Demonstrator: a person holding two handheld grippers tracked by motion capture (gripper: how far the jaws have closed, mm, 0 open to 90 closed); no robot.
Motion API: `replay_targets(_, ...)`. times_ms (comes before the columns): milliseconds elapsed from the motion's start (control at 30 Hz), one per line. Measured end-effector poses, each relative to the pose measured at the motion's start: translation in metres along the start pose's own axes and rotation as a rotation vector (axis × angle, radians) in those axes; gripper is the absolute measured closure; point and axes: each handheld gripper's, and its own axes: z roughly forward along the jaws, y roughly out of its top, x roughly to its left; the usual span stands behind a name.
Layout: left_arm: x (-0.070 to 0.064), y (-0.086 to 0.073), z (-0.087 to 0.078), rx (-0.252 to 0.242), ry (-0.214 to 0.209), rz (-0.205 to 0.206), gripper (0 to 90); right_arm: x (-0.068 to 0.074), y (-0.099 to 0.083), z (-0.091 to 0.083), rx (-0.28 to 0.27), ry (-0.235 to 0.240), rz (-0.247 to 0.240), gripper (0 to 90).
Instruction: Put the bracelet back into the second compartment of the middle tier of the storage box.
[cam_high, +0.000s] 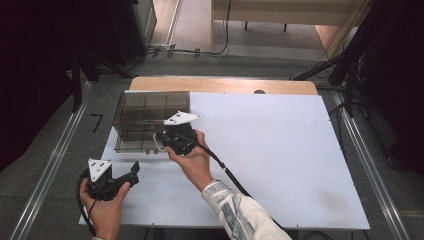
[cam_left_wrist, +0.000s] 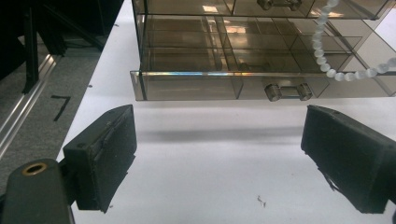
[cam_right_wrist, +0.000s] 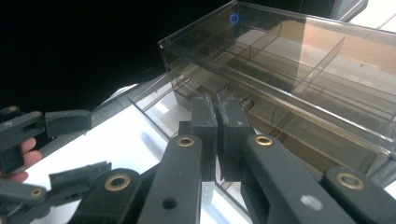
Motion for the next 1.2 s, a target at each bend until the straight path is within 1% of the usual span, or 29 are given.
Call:
replay_targets(300,0.0,0.0,0.0,-0.001,-0.002,-0.003,11.2,-0.002,0.004,0.008,-0.004,-0.005,0.018,85.0)
replay_targets(467,0.0,0.0,0.0,0.0,-0.003,-0.005,11.2,-0.001,0.003,0.017,0.011,-0.009,0.019,85.0)
replay_targets(800,0.001,0.0,0.0,0.001,-0.005,-0.008,11.2,0.001,0.003,0.029,0.026,-0.001,0.021,85.0)
replay_targets(967,0.001,-0.001,0.0,0.001,-0.006,-0.01,11.2,-0.001,0.002,0.034,0.04,-0.022,0.009,85.0)
replay_targets(1000,0.001,-0.001,0.0,0.0,-0.007,-0.011,11.2,-0.003,0.001,0.037,0.051,-0.036,0.005,84.9)
replay_targets(1067,0.001,-0.001,0.0,0.001,-0.006,-0.01,11.2,-0.003,0.001,0.038,0.057,-0.043,0.005,84.9)
replay_targets(1100,0.001,-0.001,0.0,0.002,-0.007,-0.009,11.2,-0.004,0.0,0.039,0.066,-0.056,-0.008,84.9)
replay_targets(1167,0.001,-0.001,0.0,0.002,-0.008,-0.008,11.2,-0.005,-0.001,0.043,0.091,-0.076,-0.015,84.8)
replay_targets(1200,0.001,-0.001,0.0,0.003,-0.008,-0.008,11.2,-0.005,-0.002,0.044,0.095,-0.08,-0.018,84.8)
